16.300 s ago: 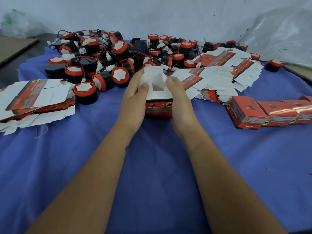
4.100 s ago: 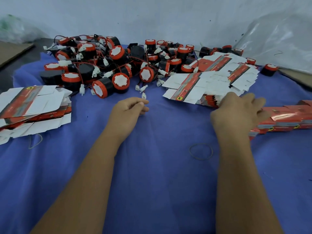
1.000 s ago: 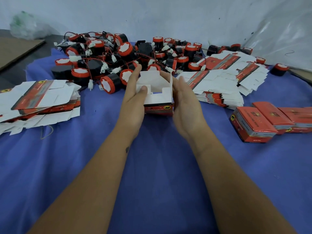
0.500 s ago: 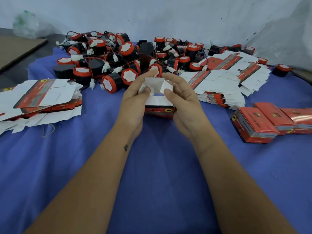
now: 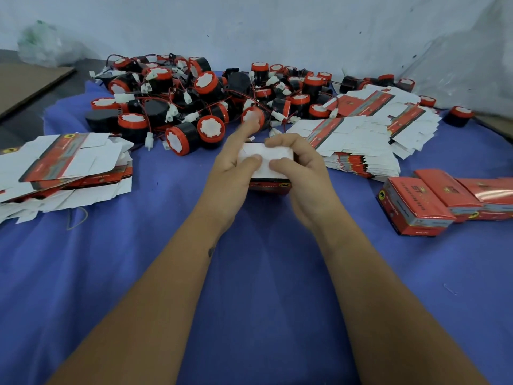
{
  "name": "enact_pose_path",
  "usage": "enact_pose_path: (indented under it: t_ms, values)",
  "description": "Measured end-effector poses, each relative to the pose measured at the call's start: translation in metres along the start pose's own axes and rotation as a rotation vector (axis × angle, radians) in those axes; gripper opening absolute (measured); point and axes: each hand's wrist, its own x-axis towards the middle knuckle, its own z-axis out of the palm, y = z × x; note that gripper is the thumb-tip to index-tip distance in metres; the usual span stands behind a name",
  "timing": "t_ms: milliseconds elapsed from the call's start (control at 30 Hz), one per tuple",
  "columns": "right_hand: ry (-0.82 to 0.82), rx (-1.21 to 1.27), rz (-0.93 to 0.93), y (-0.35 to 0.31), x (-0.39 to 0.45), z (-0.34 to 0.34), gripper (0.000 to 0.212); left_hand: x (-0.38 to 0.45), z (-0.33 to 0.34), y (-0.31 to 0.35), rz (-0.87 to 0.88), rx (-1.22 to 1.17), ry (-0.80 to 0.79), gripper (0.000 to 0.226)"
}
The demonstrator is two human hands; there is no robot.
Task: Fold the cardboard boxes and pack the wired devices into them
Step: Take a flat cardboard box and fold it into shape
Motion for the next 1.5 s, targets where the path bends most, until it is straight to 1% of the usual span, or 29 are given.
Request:
enact_pose_path:
  t_ms: [67, 133, 200, 267, 367, 467, 533, 600, 633, 700, 733, 767, 833, 900, 933, 967, 1000, 1033, 1100, 1167, 1200, 1267, 1333, 1367, 1400, 1433, 1500]
  values:
    - [0.019, 0.001, -0.004, 0.000, 0.001, -0.001, 0.031, 0.002, -0.002, -0.003, -0.049, -0.045, 0.041, 0.066]
    - [0.030, 0.029, 0.002, 0.000, 0.001, -0.003, 0.031, 0.003, -0.005, -0.004, -0.148, -0.065, 0.079, 0.057]
    - [0.042, -0.009, 0.008, 0.000, 0.001, -0.004, 0.032, 0.003, -0.006, -0.004, -0.188, -0.020, 0.064, 0.046]
    - [0.065, -0.110, -0.007, 0.001, 0.001, -0.004, 0.033, 0.001, -0.007, -0.003, -0.149, 0.035, 0.060, 0.040]
    - [0.128, -0.259, -0.064, 0.002, 0.000, -0.003, 0.032, -0.001, -0.006, -0.003, -0.059, 0.132, 0.068, 0.038]
    - [0.184, -0.267, -0.088, 0.002, 0.000, -0.001, 0.026, -0.002, -0.003, -0.002, -0.027, 0.170, 0.076, 0.034]
    - [0.263, -0.199, -0.029, 0.002, 0.002, 0.002, 0.015, -0.003, -0.002, -0.001, 0.010, 0.207, 0.092, 0.033]
    - [0.346, -0.172, 0.072, -0.001, 0.005, 0.001, 0.021, -0.003, -0.003, -0.001, 0.059, 0.252, 0.096, 0.032]
    - [0.339, -0.142, 0.119, -0.001, 0.005, 0.000, 0.026, -0.003, -0.003, 0.000, 0.075, 0.271, 0.081, 0.032]
    - [0.263, -0.097, 0.153, 0.000, 0.005, -0.001, 0.034, -0.004, 0.000, 0.000, 0.082, 0.311, 0.012, 0.036]
    - [0.242, -0.107, 0.143, 0.002, 0.004, -0.001, 0.032, -0.004, 0.001, -0.001, 0.068, 0.327, -0.021, 0.040]
    - [0.240, -0.111, 0.110, 0.002, 0.003, 0.000, 0.026, -0.004, 0.003, -0.002, 0.044, 0.343, -0.035, 0.043]
    - [0.240, -0.078, 0.009, -0.002, 0.002, -0.002, 0.011, -0.003, 0.004, -0.004, -0.031, 0.338, -0.001, 0.053]
    - [0.207, -0.081, -0.071, -0.002, 0.001, -0.005, 0.021, -0.001, 0.001, -0.005, -0.145, 0.237, 0.041, 0.065]
    - [0.189, -0.139, -0.091, -0.001, 0.000, -0.006, 0.025, 0.000, -0.001, -0.005, -0.170, 0.208, 0.052, 0.063]
    - [0.170, -0.236, -0.103, 0.000, -0.001, -0.005, 0.030, -0.001, -0.002, -0.005, -0.146, 0.215, 0.053, 0.056]
    - [0.149, -0.375, -0.120, 0.002, -0.002, -0.004, 0.036, -0.001, -0.003, -0.005, -0.098, 0.238, 0.051, 0.051]
    - [0.123, -0.503, -0.141, 0.004, -0.003, -0.003, 0.038, -0.001, -0.003, -0.005, -0.051, 0.256, 0.043, 0.052]
    - [0.094, -0.662, -0.187, 0.008, -0.003, -0.003, 0.027, 0.000, -0.005, -0.005, 0.007, 0.283, 0.009, 0.056]
    - [0.114, -0.814, -0.241, 0.012, -0.003, -0.006, 0.016, 0.001, -0.008, -0.005, -0.011, 0.294, 0.011, 0.055]
    - [0.127, -0.912, -0.262, 0.014, -0.003, -0.009, 0.015, 0.002, -0.011, -0.006, -0.050, 0.316, 0.042, 0.057]
    - [0.141, -1.089, -0.291, 0.016, -0.005, -0.013, 0.015, 0.002, -0.018, -0.009, -0.094, 0.501, 0.174, 0.061]
    - [0.134, -1.210, -0.317, 0.015, -0.007, -0.013, 0.017, 0.002, -0.026, -0.008, -0.031, 0.670, 0.316, 0.058]
    - [0.130, -1.249, -0.325, 0.014, -0.008, -0.012, 0.018, 0.004, -0.029, -0.006, -0.011, 0.703, 0.374, 0.058]
    - [0.127, -1.276, -0.331, 0.013, -0.008, -0.011, 0.019, 0.007, -0.034, -0.004, -0.014, 0.712, 0.406, 0.063]
    - [0.119, -1.297, -0.337, 0.013, -0.009, -0.010, 0.018, 0.010, -0.038, -0.002, -0.037, 0.702, 0.404, 0.073]
    - [0.101, -1.325, -0.336, 0.013, -0.010, -0.009, 0.017, 0.017, -0.047, 0.001, -0.100, 0.641, 0.333, 0.101]
